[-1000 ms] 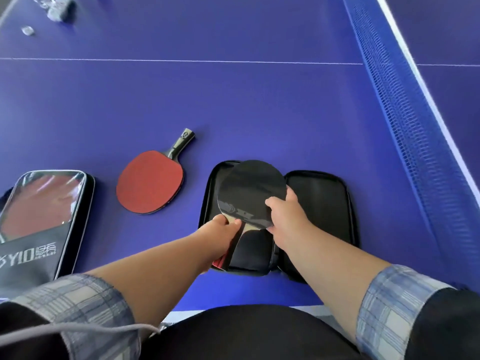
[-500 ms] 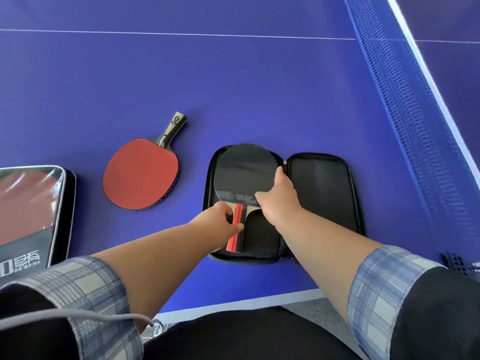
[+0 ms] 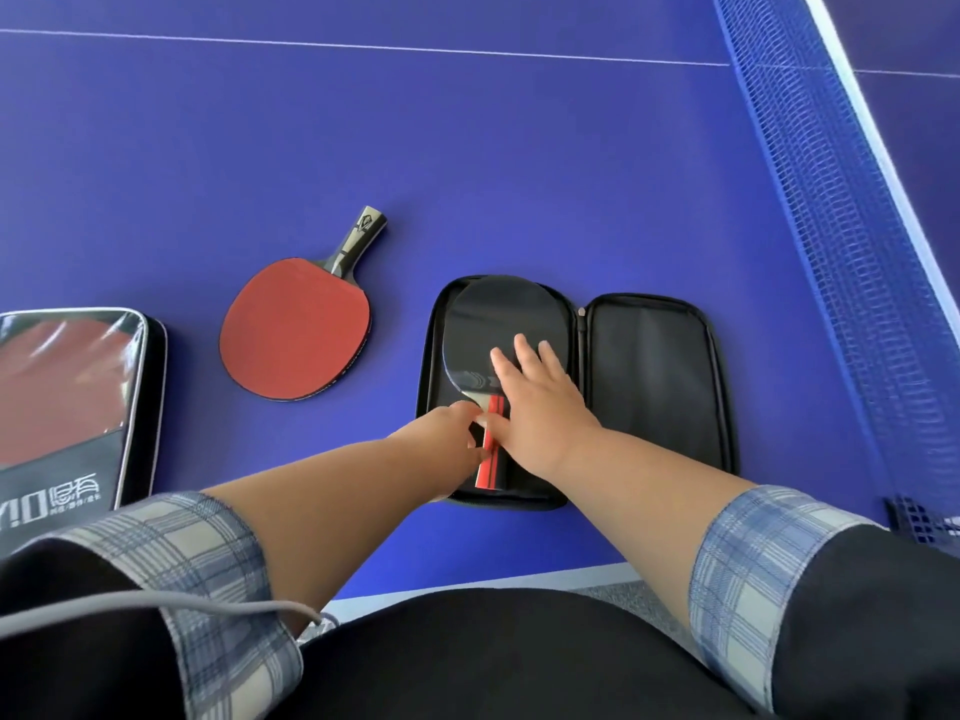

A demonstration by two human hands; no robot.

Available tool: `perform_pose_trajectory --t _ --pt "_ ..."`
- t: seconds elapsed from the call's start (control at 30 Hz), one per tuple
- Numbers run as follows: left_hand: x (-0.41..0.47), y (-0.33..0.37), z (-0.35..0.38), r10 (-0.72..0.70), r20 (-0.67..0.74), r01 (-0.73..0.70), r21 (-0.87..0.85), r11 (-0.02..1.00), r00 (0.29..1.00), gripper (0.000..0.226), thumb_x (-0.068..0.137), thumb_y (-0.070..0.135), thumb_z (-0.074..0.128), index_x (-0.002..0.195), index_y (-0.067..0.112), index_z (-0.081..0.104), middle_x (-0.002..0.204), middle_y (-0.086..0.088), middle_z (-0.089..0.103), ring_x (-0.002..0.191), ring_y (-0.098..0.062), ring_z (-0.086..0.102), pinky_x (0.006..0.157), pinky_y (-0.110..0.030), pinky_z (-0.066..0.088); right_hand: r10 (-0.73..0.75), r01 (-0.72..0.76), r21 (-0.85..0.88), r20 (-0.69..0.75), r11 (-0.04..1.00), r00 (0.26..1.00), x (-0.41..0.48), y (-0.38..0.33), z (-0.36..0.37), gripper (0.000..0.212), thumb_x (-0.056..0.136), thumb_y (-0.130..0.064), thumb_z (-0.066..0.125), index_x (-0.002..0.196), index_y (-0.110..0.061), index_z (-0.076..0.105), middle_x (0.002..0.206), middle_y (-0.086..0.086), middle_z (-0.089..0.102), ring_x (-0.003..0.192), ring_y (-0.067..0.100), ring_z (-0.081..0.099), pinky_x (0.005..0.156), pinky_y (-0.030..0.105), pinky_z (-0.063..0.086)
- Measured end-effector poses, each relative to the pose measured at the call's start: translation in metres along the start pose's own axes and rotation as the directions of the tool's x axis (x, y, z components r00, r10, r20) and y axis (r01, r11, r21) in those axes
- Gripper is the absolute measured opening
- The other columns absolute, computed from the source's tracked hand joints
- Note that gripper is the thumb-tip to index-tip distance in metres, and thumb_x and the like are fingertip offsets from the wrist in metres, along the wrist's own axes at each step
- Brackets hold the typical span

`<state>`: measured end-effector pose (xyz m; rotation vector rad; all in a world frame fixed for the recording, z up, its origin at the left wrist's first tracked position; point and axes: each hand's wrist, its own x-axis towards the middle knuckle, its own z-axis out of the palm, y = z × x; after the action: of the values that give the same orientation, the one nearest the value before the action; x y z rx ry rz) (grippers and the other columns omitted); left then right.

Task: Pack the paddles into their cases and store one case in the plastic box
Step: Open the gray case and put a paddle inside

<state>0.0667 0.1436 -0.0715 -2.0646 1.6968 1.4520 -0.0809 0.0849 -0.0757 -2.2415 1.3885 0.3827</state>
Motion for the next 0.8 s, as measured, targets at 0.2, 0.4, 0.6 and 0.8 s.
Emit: perform_pose_trajectory --t 0.2,0.4,0.6,0.8 --pt "-0.015 -0.016 -0.002 0.112 0.09 -0.124 0.141 0.982 0.99 0.064 0.088 0.04 0.07 0.144 0.027 0.041 0.118 0.009 0.062 0.089 -0.014 0.063 0.072 -0.031 0.053 0.021 -0.021 -0.06 0.011 0.998 1.0 0.003 -0.003 0.003 0.078 0.099 -0.057 0.042 0.16 -0.027 0.004 0.17 0.004 -0.007 0.155 0.03 -0.009 0.122 0.055 0.017" --pt "-0.03 -0.016 -0.003 0.293 0.362 -0.459 0.571 0.68 0.885 0.045 0.101 0.043 0.045 0.143 0.027 0.048 0.133 -0.002 0.057 0.122 -0.028 0.049 0.094 -0.044 0.048 0.132 -0.134 -0.058 -0.027 0.989 0.991 0.001 -0.012 0.005 0.071 0.101 -0.05 0.045 0.16 -0.031 0.011 0.17 0.004 -0.004 0.155 0.031 -0.004 0.122 0.054 0.018" --pt "-0.042 -0.034 -0.028 0.452 0.334 -0.562 0.505 0.655 0.827 0.04 0.103 0.04 0.038 0.139 0.03 0.051 0.136 0.002 0.054 0.125 -0.027 0.047 0.1 -0.048 0.043 0.253 -0.248 -0.096 0.048 0.964 0.966 0.006 -0.032 -0.008 0.07 0.1 -0.047 0.047 0.159 -0.032 0.012 0.17 0.004 -0.003 0.155 0.031 0.001 0.12 0.054 0.022" --pt "-0.035 -0.1 -0.087 0.015 -0.521 -0.091 -0.122 0.988 0.853 0.053 0.094 0.038 0.053 0.145 0.033 0.04 0.148 0.0 0.041 0.133 -0.027 0.036 0.107 -0.044 0.035 0.183 -0.103 0.349 -0.205 0.931 0.962 0.046 -0.109 -0.025 0.054 0.098 -0.036 0.055 0.15 -0.024 0.044 0.157 0.0 0.039 0.144 0.022 0.036 0.114 0.039 0.034"
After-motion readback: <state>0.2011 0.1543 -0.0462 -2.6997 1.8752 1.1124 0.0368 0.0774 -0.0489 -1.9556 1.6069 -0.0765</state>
